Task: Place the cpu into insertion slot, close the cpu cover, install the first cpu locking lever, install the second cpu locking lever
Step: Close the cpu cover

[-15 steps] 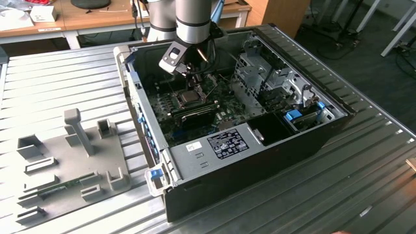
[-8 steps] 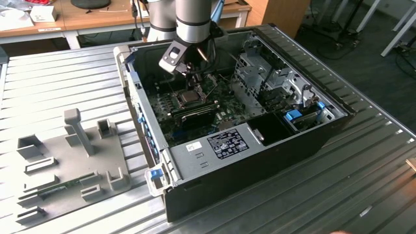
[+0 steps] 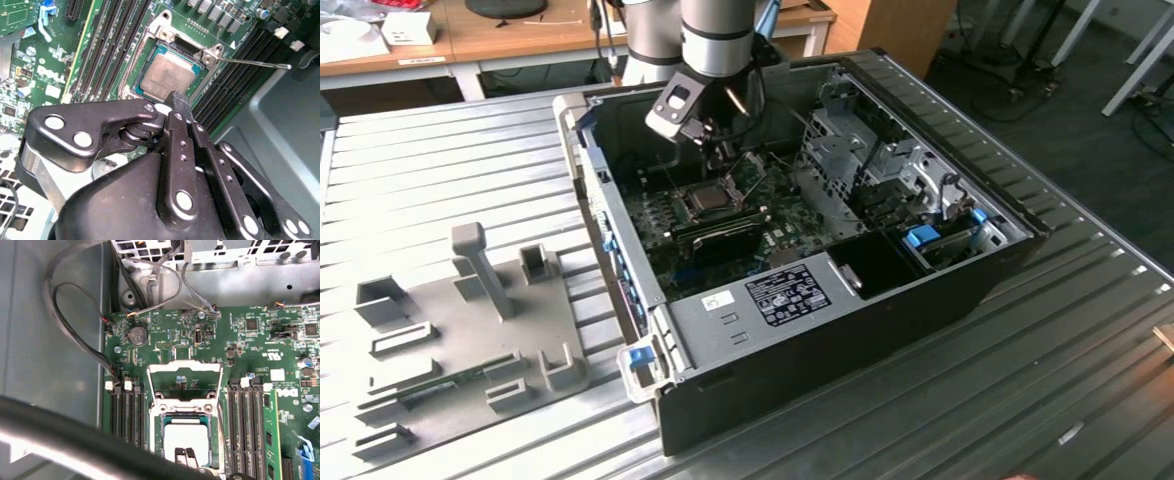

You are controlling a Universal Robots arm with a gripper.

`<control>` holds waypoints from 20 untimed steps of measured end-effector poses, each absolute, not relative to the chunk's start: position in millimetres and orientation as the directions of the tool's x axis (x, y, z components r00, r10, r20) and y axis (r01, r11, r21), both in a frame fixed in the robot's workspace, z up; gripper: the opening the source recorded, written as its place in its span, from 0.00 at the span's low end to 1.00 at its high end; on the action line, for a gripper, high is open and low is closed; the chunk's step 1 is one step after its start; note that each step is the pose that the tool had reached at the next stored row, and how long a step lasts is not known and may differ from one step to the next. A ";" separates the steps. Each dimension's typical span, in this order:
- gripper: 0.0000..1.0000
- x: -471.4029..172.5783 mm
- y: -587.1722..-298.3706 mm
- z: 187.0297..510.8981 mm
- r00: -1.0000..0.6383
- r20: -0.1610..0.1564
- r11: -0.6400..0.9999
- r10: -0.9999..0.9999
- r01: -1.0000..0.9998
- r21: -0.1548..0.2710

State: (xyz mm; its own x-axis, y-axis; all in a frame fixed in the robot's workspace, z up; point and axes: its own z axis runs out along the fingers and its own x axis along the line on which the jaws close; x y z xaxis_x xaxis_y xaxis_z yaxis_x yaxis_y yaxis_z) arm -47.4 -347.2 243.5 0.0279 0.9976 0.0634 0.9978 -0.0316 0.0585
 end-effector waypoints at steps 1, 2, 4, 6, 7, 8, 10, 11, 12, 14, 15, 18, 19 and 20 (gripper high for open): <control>0.11 -47.4 -347.2 244.8 0.028 0.063 -0.032 0.998 0.998 0.058; 0.11 -47.4 -347.3 245.6 0.028 0.063 -0.032 0.998 0.998 0.058; 0.11 -47.4 -347.2 248.0 0.028 0.063 -0.032 0.998 0.998 0.059; 0.11 -47.4 -347.2 250.5 0.028 0.063 -0.032 0.998 0.998 0.059; 0.11 -47.4 -347.2 251.9 0.028 0.063 -0.032 0.998 0.998 0.059; 0.11 -47.4 -347.2 253.6 0.028 0.063 -0.032 0.998 0.998 0.059; 0.11 -47.4 -347.2 258.1 0.028 0.064 -0.032 0.998 0.998 0.059; 0.11 -47.4 -347.2 260.9 0.028 0.063 -0.032 0.998 0.998 0.059; 0.11 -47.3 -347.2 263.6 0.028 0.063 -0.032 0.998 0.998 0.058; 0.11 -47.4 -347.3 268.3 0.028 0.063 -0.032 0.998 0.998 0.059; 0.11 -47.4 -347.2 270.2 0.028 0.063 -0.032 0.998 0.998 0.058; 0.11 -47.4 -347.3 274.4 0.028 0.063 -0.032 0.998 0.998 0.059; 0.11 -47.4 -347.3 275.0 0.028 0.063 -0.032 0.998 0.998 0.059; 0.11 -47.3 -347.2 275.1 0.028 0.064 -0.032 0.998 0.998 0.059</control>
State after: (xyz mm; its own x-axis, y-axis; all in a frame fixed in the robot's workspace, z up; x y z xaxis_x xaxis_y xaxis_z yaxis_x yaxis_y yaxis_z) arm -47.3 -347.2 275.1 0.0278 0.9976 0.0636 0.9978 -0.0315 0.0586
